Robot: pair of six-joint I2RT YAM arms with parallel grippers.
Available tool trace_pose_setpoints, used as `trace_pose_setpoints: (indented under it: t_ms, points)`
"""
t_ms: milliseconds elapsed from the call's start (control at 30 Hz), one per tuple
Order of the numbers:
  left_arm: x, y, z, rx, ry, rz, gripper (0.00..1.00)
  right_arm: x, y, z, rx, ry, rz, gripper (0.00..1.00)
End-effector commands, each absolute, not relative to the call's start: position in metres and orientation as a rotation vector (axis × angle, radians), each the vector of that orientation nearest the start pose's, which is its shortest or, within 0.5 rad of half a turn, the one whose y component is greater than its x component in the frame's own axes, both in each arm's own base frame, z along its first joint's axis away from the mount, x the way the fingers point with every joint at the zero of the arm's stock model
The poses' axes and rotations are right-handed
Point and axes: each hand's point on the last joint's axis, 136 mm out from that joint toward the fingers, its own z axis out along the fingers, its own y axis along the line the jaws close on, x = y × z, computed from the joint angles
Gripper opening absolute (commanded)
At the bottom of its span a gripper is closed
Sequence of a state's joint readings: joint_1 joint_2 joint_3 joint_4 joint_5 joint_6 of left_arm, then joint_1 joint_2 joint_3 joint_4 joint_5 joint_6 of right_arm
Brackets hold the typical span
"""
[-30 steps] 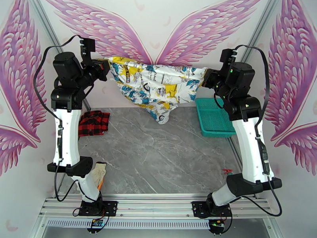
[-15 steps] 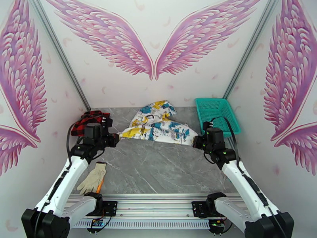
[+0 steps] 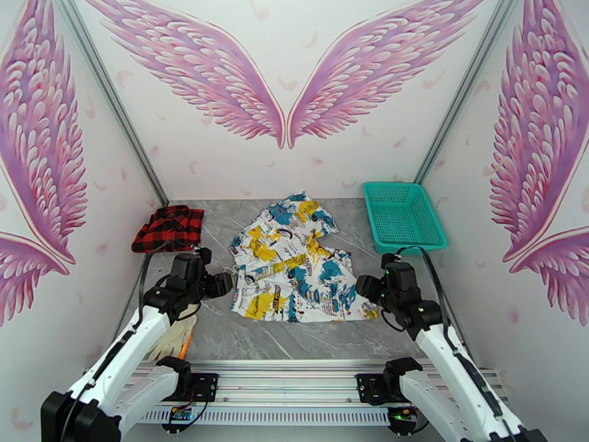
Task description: Fold and stack the mixed laundry pile
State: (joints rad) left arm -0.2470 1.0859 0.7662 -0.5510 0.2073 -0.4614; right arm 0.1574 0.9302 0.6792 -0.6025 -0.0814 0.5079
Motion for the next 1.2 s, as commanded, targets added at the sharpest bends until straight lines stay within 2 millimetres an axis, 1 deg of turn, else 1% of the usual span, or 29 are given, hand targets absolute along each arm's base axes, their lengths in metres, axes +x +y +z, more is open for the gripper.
trace_pose_setpoints:
  t_ms: [0, 33, 133, 167, 233, 267, 333, 367, 400, 433, 467, 500, 633, 667, 733, 800, 900, 1033, 1100, 1167]
  points:
    - [0.329, -0.123, 0.15, -0.121, 2.443, -0.596, 0.55, 0.302, 0.082, 0.148, 0.26, 2.433, 0.46, 0.59]
    - [0.342, -0.127, 0.147, -0.116, 2.441, -0.609, 0.54, 0.31, 0.088, 0.15, 0.23, 2.436, 0.454, 0.58]
    - [0.385, -0.137, 0.136, -0.115, 2.446, -0.621, 0.48, 0.341, 0.101, 0.138, 0.179, 2.488, 0.432, 0.58]
    - [0.4, -0.139, 0.128, -0.117, 2.461, -0.615, 0.45, 0.351, 0.105, 0.133, 0.154, 2.512, 0.426, 0.58]
    - [0.427, -0.147, 0.119, -0.124, 2.469, -0.638, 0.37, 0.375, 0.114, 0.13, 0.122, 2.522, 0.417, 0.57]
    - [0.438, -0.151, 0.117, -0.126, 2.472, -0.659, 0.34, 0.385, 0.118, 0.128, 0.108, 2.519, 0.425, 0.56]
    - [0.457, -0.159, 0.114, -0.131, 2.472, -0.674, 0.3, 0.41, 0.125, 0.128, 0.084, 2.503, 0.426, 0.54]
    - [0.463, -0.16, 0.111, -0.141, 2.471, -0.671, 0.29, 0.421, 0.126, 0.128, 0.075, 2.503, 0.411, 0.52]
    - [0.467, -0.159, 0.103, -0.162, 2.482, -0.668, 0.28, 0.436, 0.126, 0.131, 0.07, 2.496, 0.387, 0.49]
    - [0.478, -0.16, 0.109, -0.175, 2.457, -0.678, 0.26, 0.449, 0.126, 0.127, 0.07, 2.499, 0.36, 0.43]
    - [0.482, -0.16, 0.106, -0.192, 2.454, -0.687, 0.25, 0.46, 0.127, 0.124, 0.069, 2.499, 0.346, 0.38]
    - [0.486, -0.16, 0.102, -0.207, 2.453, -0.695, 0.24, 0.473, 0.128, 0.12, 0.071, 2.502, 0.331, 0.36]
    - [0.499, -0.157, 0.087, -0.246, 2.467, -0.665, 0.22, 0.519, 0.138, 0.094, 0.053, 2.54, 0.312, 0.29]
    - [0.502, -0.155, 0.082, -0.26, 2.471, -0.66, 0.21, 0.528, 0.139, 0.09, 0.054, 2.546, 0.304, 0.26]
    - [0.511, -0.15, 0.073, -0.306, 2.469, -0.662, 0.2, 0.546, 0.139, 0.07, 0.067, 2.585, 0.294, 0.21]
    - [0.52, -0.147, 0.063, -0.36, 2.462, -0.682, 0.18, 0.558, 0.13, 0.056, 0.12, 2.622, 0.303, 0.15]
    - [0.536, -0.149, 0.051, -0.43, 2.435, -0.758, 0.17, 0.568, 0.112, 0.041, 0.231, 2.637, 0.328, 0.14]
    - [0.557, -0.152, 0.041, -0.463, 2.43, -0.782, 0.16, 0.57, 0.106, 0.024, 0.329, 2.666, 0.397, 0.13]
    - [0.567, -0.153, 0.039, -0.476, 2.419, -0.799, 0.16, 0.569, 0.105, 0.017, 0.371, 2.674, 0.42, 0.11]
    - [0.577, -0.156, 0.039, -0.471, 2.407, -0.815, 0.16, 0.569, 0.099, 0.011, 0.425, 2.678, 0.408, 0.09]
